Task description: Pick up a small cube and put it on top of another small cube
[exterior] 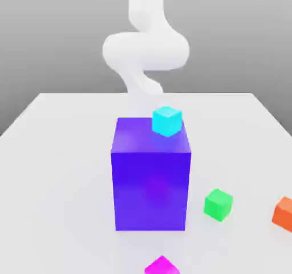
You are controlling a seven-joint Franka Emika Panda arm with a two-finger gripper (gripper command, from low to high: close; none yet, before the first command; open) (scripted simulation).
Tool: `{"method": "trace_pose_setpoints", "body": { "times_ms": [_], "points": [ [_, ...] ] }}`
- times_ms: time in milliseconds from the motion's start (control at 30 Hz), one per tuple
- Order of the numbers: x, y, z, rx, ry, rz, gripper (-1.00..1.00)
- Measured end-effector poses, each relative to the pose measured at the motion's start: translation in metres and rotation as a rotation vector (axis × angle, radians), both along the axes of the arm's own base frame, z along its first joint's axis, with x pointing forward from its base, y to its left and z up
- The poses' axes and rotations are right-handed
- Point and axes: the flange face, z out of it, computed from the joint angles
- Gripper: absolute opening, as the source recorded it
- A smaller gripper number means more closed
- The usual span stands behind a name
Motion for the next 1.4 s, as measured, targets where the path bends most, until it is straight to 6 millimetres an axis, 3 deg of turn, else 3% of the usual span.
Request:
{"method": "trace_pose_setpoints", "body": {
  "times_ms": [367, 700, 1033, 1400],
  "points": [
    [0.076, 0.002, -0.088, -0.156, 0.132, 0.404, 0.00],
    [0.126, 0.015, -0.181, -0.294, 0.210, 0.762, 0.00],
    [0.155, 0.030, -0.278, -0.435, 0.263, 1.116, 0.00],
    [0.165, 0.041, -0.381, -0.602, 0.307, 1.507, 0.00]
  ]
}}
